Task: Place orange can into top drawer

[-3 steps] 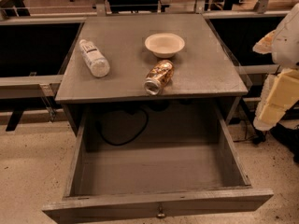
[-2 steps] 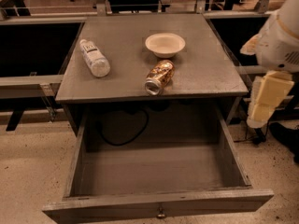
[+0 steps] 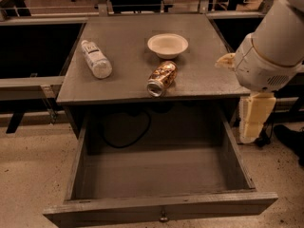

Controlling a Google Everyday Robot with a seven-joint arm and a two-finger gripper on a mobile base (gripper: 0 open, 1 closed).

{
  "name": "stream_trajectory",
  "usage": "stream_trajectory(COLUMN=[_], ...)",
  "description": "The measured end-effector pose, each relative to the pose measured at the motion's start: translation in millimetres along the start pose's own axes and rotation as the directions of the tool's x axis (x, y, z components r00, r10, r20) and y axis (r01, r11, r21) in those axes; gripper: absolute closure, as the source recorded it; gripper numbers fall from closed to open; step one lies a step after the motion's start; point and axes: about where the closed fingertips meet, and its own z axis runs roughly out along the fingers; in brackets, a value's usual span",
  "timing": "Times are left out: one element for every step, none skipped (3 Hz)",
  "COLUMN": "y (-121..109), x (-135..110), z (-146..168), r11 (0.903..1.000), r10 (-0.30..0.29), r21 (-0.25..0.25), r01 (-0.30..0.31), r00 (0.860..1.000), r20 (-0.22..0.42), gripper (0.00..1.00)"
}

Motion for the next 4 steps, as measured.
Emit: stream_trajectory(y=[-0.1, -10.3, -39.6, -65.2], x=[-0.1, -11.9, -37.9, -64.8], z=[0.0, 7.7, 15.0, 14.7], r11=[1.0, 0.9949, 0.9624, 0.9266], r10=[-0.001, -0.1, -0.272, -0.376], r21=[0.0, 0.003, 0.012, 0.038], r01=[0.001, 0.1, 0.271, 0.374], r00=[1.0, 0.995, 0.962, 0.922], r20=[0.0, -0.008, 0.036, 0.088], gripper=[0.0, 0.0, 0.0, 0.0])
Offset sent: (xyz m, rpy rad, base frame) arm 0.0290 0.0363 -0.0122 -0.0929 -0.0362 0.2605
